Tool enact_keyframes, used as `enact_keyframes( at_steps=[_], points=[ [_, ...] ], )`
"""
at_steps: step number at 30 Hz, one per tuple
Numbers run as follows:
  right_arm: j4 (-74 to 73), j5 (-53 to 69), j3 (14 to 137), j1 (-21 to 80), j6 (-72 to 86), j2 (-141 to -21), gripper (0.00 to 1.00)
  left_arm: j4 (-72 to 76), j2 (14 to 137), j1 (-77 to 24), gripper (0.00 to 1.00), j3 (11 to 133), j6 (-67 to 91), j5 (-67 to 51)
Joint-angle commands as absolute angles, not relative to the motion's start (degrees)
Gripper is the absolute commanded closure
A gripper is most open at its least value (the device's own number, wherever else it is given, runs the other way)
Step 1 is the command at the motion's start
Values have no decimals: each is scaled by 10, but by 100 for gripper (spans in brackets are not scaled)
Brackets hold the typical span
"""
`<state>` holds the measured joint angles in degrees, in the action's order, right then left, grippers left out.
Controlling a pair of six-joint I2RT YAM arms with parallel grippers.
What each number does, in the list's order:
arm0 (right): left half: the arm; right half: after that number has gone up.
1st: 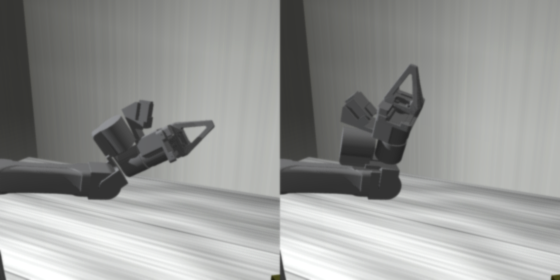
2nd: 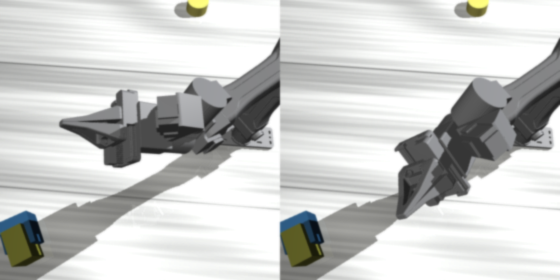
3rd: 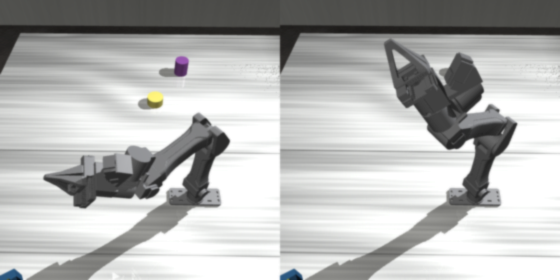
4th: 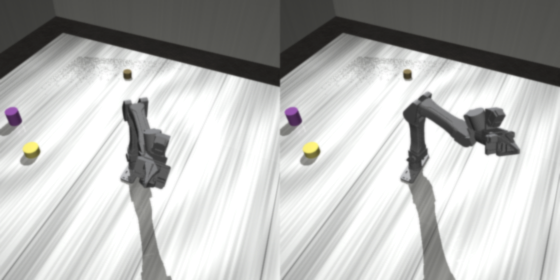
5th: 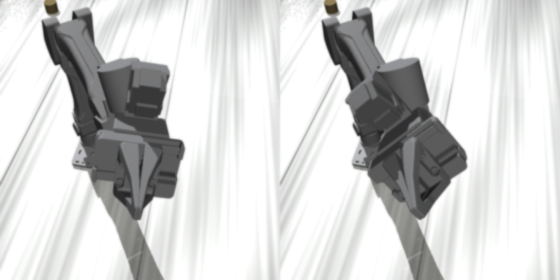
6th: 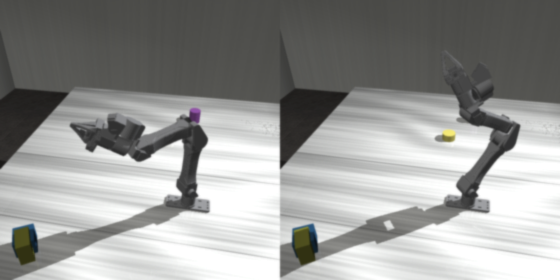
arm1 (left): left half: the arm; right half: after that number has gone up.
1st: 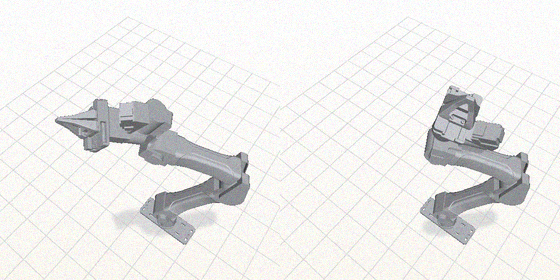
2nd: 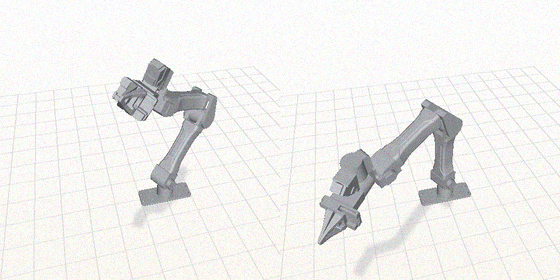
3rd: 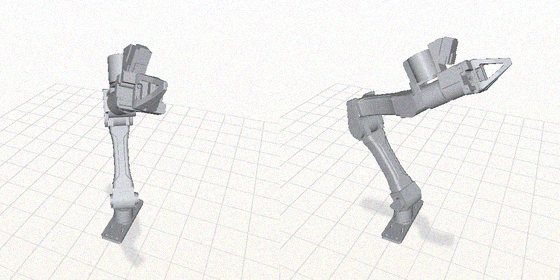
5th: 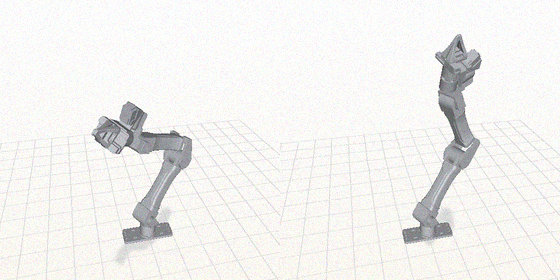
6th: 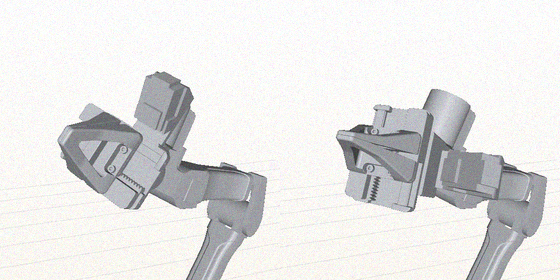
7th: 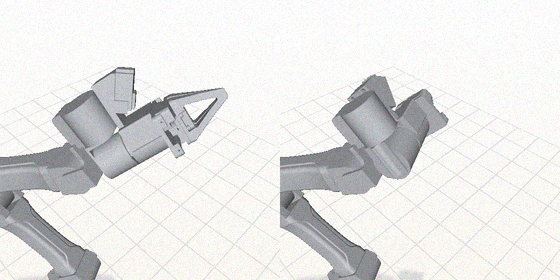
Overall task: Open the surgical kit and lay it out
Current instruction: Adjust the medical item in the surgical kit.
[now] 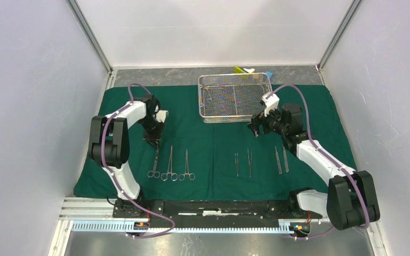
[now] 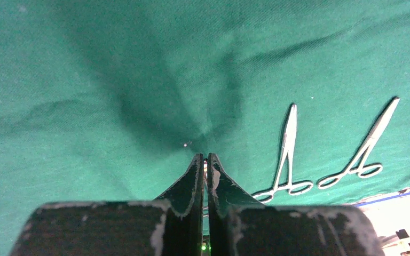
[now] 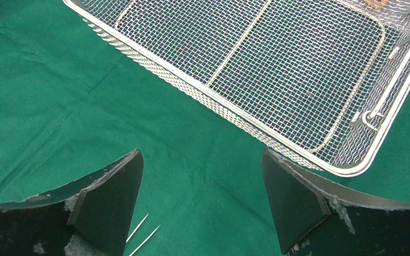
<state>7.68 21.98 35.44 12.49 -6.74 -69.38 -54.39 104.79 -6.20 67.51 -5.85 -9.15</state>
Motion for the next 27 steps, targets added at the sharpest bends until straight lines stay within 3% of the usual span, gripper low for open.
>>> enact_keyframes(
  at_steps=[1, 13, 27],
  points=[
    [89, 225, 351, 122, -63, -690, 12, -555, 1015, -62, 95, 664, -66, -85],
    [87, 225, 349, 120, -65, -683, 12, -556, 1022, -62, 94, 664, -63, -81],
    [67, 218, 451, 130, -90, -746, 12, -558, 957, -61, 49, 731, -65, -83]
  ],
)
